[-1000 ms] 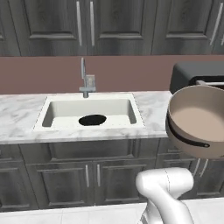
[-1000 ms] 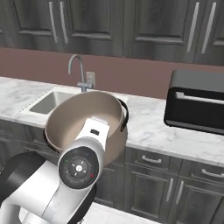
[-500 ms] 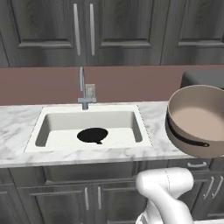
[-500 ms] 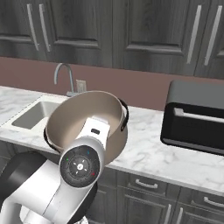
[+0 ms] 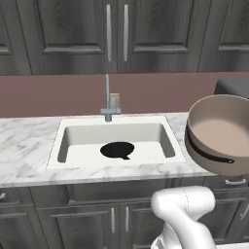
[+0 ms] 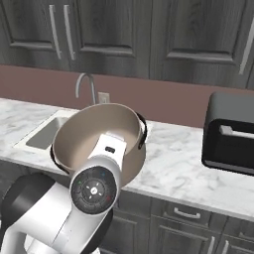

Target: Move the pot and pan from the stove into the sink.

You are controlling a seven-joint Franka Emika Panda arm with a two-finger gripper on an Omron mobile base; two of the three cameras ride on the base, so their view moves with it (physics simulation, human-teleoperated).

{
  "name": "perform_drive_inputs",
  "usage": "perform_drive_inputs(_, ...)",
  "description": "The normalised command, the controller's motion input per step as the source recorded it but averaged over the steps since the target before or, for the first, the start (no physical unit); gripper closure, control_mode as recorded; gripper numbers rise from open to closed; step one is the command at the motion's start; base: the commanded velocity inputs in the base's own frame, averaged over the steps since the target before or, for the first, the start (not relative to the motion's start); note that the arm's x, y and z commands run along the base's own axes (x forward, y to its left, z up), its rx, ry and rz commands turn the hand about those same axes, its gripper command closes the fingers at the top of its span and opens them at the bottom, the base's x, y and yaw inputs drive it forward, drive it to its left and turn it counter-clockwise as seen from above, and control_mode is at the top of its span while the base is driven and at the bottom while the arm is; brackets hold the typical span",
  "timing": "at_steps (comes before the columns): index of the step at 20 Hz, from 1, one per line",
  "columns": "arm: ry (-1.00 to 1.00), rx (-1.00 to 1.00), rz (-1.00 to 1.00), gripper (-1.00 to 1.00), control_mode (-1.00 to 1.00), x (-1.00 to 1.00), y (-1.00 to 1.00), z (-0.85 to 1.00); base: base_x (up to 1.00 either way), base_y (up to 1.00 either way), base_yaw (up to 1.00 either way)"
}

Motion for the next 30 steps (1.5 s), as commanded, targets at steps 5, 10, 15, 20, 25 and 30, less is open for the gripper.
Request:
perform_drive_inputs(5,0.00,0.00,0.00,1.00,1.00,0.00,0.00,0.00,0.00,0.65,-0.13)
perform_drive_inputs(10,0.00,0.00,0.00,1.00,1.00,0.00,0.00,0.00,0.00,0.24,-0.17)
perform_drive_inputs(15,0.00,0.00,0.00,1.00,1.00,0.00,0.00,0.00,0.05,-0.02,-0.11)
perform_drive_inputs(20,0.00,0.00,0.00,1.00,1.00,0.00,0.00,0.00,0.06,0.00,-0.15)
perform_drive_inputs(25,0.00,0.00,0.00,1.00,1.00,0.00,0.00,0.00,0.27,0.08,-0.03)
perform_drive_inputs(30,0.00,0.00,0.00,1.00,1.00,0.00,0.00,0.00,0.39,0.15,-0.05)
